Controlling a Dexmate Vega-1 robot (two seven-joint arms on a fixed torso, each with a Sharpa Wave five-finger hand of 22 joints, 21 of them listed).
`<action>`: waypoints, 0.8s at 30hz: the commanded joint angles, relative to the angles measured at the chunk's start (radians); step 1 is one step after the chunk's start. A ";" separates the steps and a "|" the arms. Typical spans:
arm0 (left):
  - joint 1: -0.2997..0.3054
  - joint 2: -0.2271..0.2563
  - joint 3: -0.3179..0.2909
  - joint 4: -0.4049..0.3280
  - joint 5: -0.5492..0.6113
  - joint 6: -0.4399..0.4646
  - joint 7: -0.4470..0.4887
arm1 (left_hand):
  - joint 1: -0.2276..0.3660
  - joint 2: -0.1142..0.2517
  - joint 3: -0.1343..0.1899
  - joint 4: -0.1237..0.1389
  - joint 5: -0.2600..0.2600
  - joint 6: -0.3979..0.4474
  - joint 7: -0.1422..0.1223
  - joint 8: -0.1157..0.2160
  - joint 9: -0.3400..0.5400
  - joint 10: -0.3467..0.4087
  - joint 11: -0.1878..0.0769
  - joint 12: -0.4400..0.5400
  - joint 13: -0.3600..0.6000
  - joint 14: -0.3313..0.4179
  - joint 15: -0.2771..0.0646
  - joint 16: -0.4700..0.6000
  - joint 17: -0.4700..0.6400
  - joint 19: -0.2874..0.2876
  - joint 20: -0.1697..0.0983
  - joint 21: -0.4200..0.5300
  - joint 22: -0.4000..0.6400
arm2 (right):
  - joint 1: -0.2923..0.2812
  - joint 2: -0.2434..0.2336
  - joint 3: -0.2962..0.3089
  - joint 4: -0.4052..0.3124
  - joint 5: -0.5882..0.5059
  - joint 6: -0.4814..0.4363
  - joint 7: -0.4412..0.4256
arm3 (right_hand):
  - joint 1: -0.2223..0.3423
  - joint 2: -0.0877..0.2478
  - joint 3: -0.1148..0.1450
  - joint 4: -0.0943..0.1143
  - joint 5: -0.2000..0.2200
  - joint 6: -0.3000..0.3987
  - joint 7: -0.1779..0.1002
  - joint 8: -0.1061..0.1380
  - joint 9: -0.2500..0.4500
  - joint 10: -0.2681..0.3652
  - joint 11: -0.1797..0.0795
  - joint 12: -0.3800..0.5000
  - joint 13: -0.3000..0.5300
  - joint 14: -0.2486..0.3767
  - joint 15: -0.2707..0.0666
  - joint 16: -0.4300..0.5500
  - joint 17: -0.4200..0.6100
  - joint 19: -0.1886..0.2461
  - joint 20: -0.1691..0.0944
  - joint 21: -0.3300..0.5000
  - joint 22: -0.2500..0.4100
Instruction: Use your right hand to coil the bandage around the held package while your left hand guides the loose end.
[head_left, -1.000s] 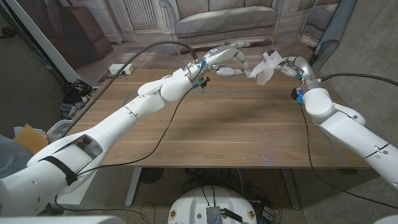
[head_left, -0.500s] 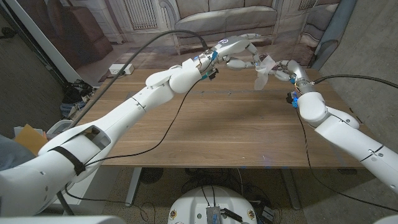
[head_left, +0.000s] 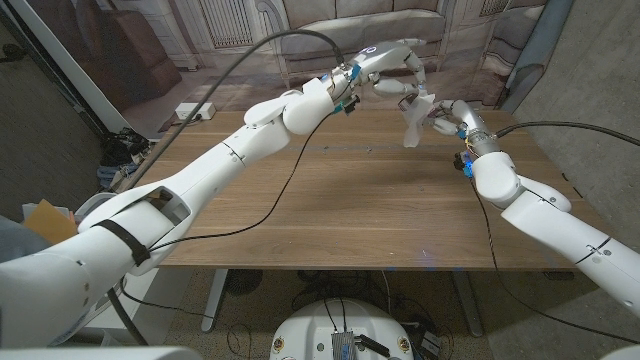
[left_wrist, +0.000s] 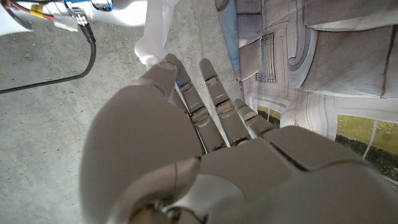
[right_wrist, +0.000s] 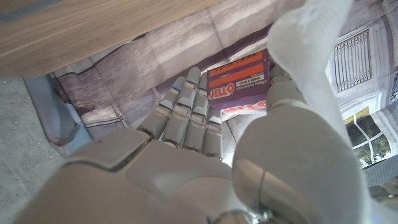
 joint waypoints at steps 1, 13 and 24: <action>-0.053 -0.054 -0.002 0.019 -0.073 0.073 -0.028 | 0.000 -0.002 0.007 0.001 0.005 0.011 0.001 0.004 0.003 0.031 -0.020 0.006 0.056 0.012 -0.092 0.001 0.001 0.011 -0.001 0.007 0.002 | -0.008 0.012 -0.020 0.011 -0.016 0.014 0.022 | 0.043 0.059 0.078 0.051 0.003 0.274 -0.260 0.004 0.003 0.264 -0.250 0.001 0.003 0.014 -0.129 -0.002 0.004 -0.002 -0.057 0.002 0.004; -0.098 -0.098 0.022 0.067 -0.094 0.201 -0.065 | -0.004 -0.008 0.012 0.001 0.004 0.013 0.004 0.004 0.003 0.036 -0.019 -0.001 0.044 0.007 -0.088 -0.009 -0.006 0.011 0.005 0.007 0.002 | -0.057 0.008 -0.007 -0.013 -0.025 0.063 0.014 | 0.043 0.060 0.080 0.051 0.002 0.279 -0.261 0.003 0.003 0.267 -0.247 -0.001 0.003 0.018 -0.130 -0.001 0.004 0.000 -0.059 0.002 0.004; -0.180 -0.150 0.090 0.180 -0.058 0.408 -0.129 | -0.013 -0.009 0.017 0.005 0.004 0.003 0.005 -0.001 0.003 0.040 -0.021 -0.010 0.031 -0.015 -0.080 -0.022 -0.011 -0.001 0.028 0.002 0.003 | -0.105 0.009 0.018 -0.041 -0.076 0.175 -0.028 | 0.045 0.060 0.081 0.050 0.002 0.282 -0.261 0.003 0.003 0.269 -0.248 -0.002 0.003 0.020 -0.133 0.000 0.004 0.002 -0.062 0.003 0.004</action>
